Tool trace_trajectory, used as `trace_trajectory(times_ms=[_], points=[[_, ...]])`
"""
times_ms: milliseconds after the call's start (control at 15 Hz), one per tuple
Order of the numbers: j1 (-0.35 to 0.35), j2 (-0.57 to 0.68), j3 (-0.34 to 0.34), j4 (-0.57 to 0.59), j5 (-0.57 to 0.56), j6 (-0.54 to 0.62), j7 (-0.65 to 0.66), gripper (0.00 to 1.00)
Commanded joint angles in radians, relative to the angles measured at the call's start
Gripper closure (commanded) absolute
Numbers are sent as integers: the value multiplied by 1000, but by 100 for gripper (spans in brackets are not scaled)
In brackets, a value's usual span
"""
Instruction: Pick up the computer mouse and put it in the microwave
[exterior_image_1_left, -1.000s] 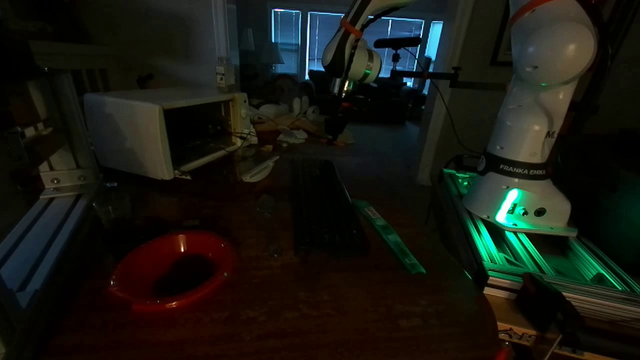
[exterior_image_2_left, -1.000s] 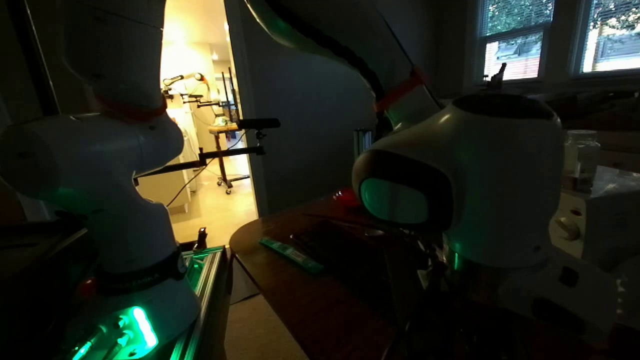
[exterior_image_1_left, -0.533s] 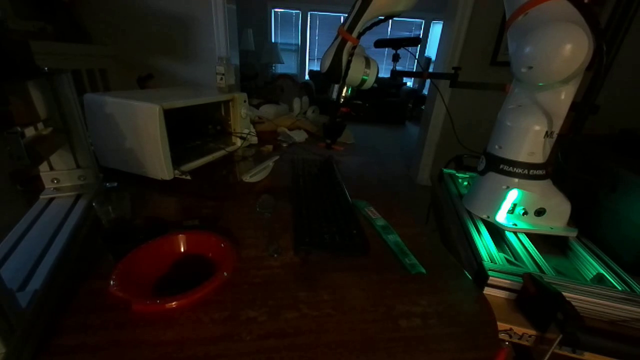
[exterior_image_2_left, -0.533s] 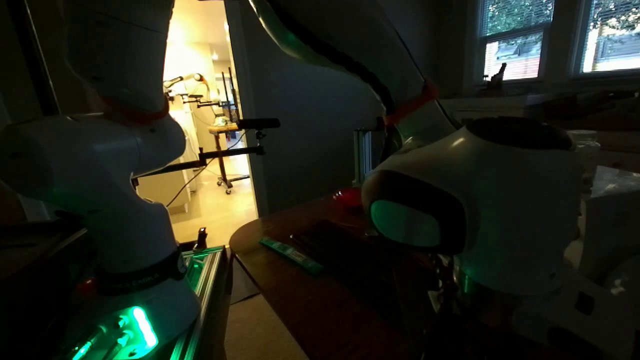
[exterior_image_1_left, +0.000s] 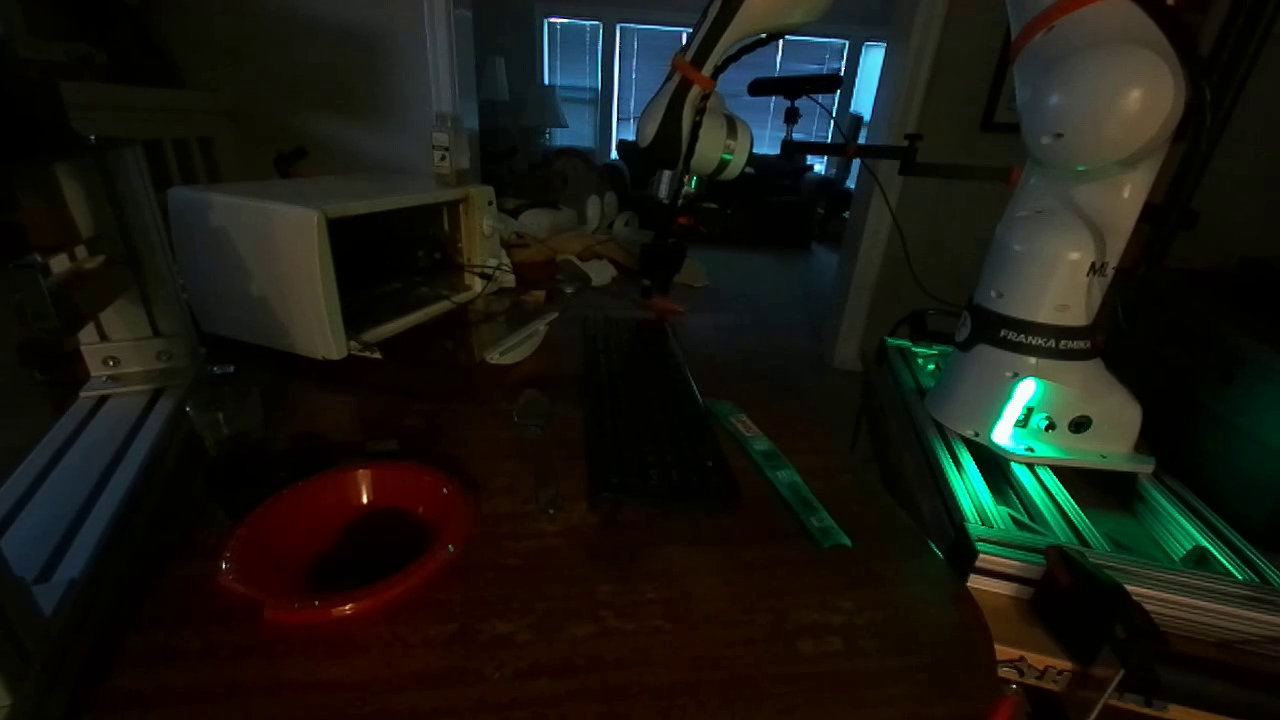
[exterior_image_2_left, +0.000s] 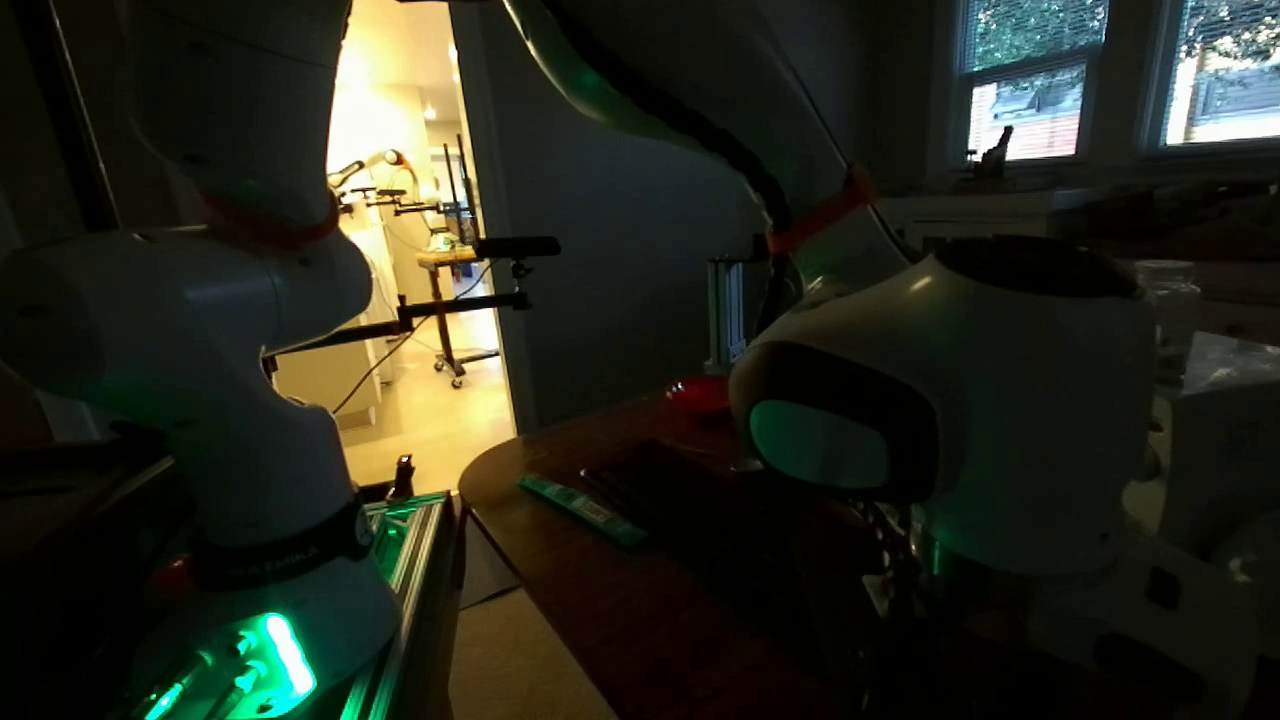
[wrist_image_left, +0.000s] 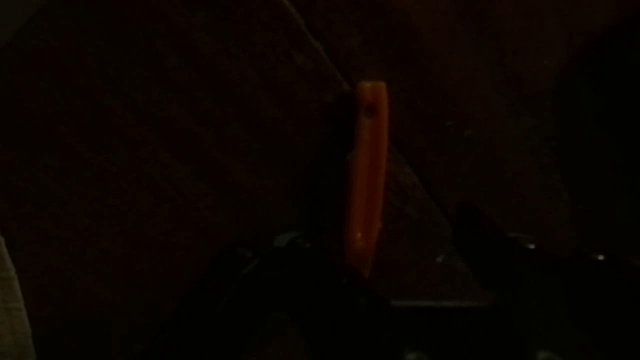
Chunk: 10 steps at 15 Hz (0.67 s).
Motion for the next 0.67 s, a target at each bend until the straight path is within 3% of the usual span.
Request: trace_trajectory(times_ms=[0, 67, 333, 600], points=[[12, -53, 2, -42, -58, -4, 10, 4], [13, -75, 9, -58, -64, 0, -2, 0], [2, -211, 74, -154, -13, 10, -101, 0], [51, -371, 96, -256, 87, -1, -225, 0]])
